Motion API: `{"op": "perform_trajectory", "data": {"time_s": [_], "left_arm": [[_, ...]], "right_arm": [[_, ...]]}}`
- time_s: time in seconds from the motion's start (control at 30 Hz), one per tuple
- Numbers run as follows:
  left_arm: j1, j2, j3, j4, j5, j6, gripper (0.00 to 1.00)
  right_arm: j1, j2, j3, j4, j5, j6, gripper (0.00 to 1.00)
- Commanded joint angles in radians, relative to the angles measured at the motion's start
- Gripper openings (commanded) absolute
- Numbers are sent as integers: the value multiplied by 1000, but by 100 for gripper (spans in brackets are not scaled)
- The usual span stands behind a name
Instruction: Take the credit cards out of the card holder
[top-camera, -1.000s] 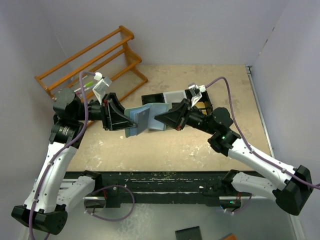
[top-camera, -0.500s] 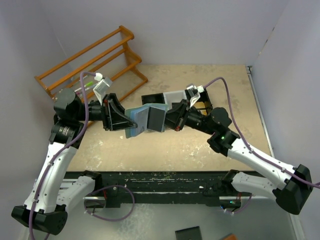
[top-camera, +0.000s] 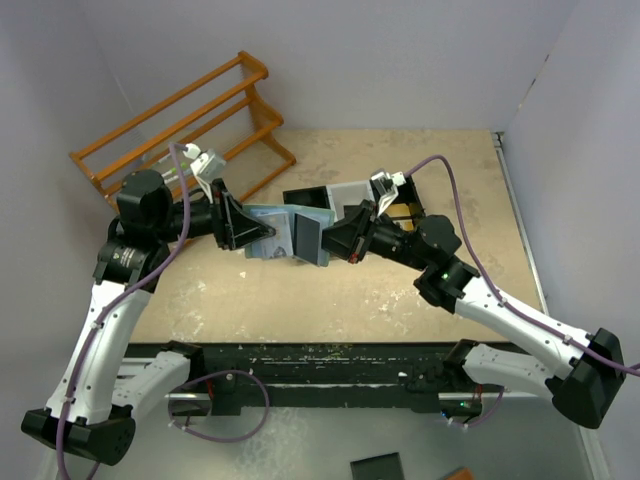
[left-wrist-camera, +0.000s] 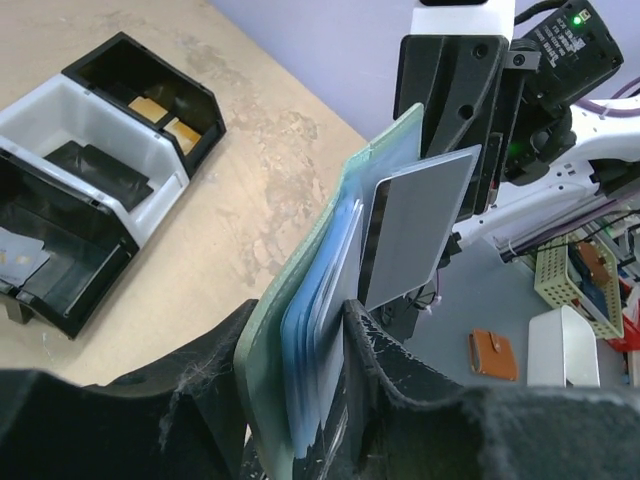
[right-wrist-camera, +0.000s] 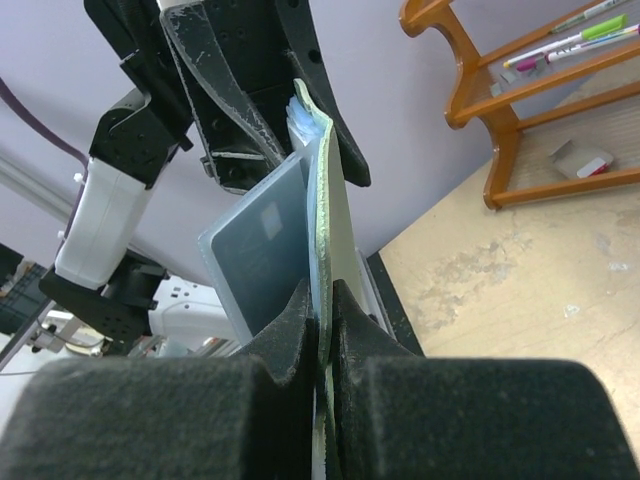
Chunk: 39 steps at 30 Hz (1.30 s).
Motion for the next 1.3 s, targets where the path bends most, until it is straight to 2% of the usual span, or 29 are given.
{"op": "perform_trajectory", "data": {"time_s": [0.0,0.13,0.2,0.3,0.43,0.53,0.6,0.73,0.87,0.97,1.07,1.2,1.27], "left_arm": [[0,-2,28,9,37,24,39],[0,-5,-8,115,206,-89,28],[0,-10,-27,183,266,-156,16],[0,-15,-29,237,309,-212,6],[0,-18,-21,268,325,-260,3],[0,-15,-24,305,347,-312,0],[0,-13,-34,354,370,-367,0],[0,-12,-61,470,407,-482,0],[0,-9,-77,566,421,-582,0],[0,-6,-86,610,426,-618,0],[0,1,-86,614,427,-622,0],[1,4,-84,595,422,-595,0],[0,4,-73,532,405,-535,0]], "right_arm": [[4,-18,39,81,-9,13,0],[4,-3,45,92,-23,21,0],[4,-1,48,80,-18,21,2],[-1,-17,50,6,-25,26,18],[-21,-61,95,-174,7,-60,46],[-51,-97,118,-265,2,-94,61],[-86,-119,126,-299,-56,-103,67],[-184,-169,136,-337,-178,-95,71],[-206,-209,148,-338,-240,-94,72],[-206,-210,121,-247,-316,-38,72],[-205,-207,102,-198,-328,-9,73],[-206,-207,185,-355,-267,-109,75],[-210,-207,262,-473,-218,-190,74]]}}
